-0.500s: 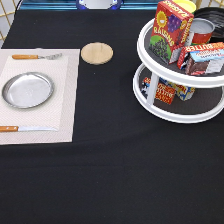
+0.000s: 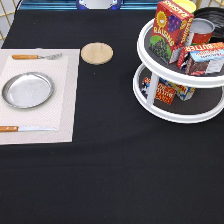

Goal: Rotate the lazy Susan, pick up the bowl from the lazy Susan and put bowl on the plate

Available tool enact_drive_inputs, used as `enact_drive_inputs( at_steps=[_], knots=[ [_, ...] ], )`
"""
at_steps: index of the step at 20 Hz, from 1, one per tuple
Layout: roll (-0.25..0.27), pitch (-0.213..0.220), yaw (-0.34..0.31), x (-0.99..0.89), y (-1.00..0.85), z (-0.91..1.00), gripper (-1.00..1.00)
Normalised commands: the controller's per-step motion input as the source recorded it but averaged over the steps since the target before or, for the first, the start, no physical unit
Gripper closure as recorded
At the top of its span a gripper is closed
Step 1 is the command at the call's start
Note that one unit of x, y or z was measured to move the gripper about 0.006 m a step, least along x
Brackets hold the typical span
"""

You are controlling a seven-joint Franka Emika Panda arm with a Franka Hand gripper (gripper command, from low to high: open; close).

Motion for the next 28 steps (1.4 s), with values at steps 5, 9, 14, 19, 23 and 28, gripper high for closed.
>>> enact_drive_inputs(
  at_steps=[5,9,14,19,23,28],
  knots=[
    [0.158,0.035,-0.059,0.58,0.3,0.16,-1.0],
    [0.244,0.083,-0.07,0.59,0.11,0.06,-1.0],
    [0.222,0.023,-0.042,0.48,0.23,0.09,-1.0],
    [0.2,-0.032,0.002,0.2,0.16,0.01,-1.0],
    [0.24,-0.133,0.066,-0.03,0.0,-0.15,-1.0],
    [0.203,-0.117,0.068,-0.01,0.01,-0.25,-1.0]
  ],
)
